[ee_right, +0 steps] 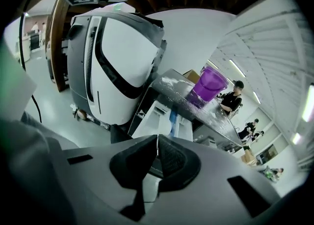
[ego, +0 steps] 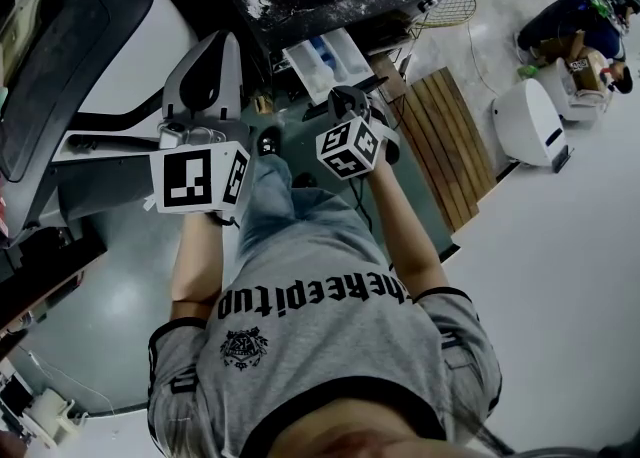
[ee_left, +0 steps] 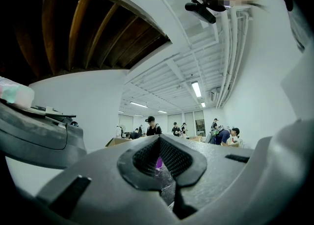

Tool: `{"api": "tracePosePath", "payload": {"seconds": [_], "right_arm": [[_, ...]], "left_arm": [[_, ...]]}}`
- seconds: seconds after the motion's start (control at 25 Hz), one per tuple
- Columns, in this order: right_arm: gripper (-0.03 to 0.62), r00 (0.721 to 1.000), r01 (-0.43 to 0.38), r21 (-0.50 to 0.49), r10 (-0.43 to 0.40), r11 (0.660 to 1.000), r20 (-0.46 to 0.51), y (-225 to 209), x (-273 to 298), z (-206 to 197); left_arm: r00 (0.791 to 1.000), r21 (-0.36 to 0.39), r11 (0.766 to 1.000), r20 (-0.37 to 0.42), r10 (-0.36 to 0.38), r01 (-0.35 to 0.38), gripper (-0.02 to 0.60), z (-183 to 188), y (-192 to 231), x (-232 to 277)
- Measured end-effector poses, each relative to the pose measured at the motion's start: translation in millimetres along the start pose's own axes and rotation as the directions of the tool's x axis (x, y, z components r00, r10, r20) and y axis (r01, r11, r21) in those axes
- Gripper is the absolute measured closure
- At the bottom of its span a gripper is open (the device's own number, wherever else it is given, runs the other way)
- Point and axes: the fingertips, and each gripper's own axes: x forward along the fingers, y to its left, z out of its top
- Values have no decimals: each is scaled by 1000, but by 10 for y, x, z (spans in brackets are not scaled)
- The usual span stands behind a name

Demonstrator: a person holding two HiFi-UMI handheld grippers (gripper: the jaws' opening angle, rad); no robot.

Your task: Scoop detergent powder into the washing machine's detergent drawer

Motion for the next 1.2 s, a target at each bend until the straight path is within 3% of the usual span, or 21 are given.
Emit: {"api": "tracePosePath", "payload": {"seconds": [0.24,1.2], "right_arm": [[588,1000,25,-85,-26,996,-15,29,-10,-2],[588,997,74,-204,-79,976,-16,63,-41,-24]], "left_arm": [[1000,-3,1000,2,0,0,578,2,6,-30],[1000,-3,1000,9,10,-10,578,18,-24,-163]]}}
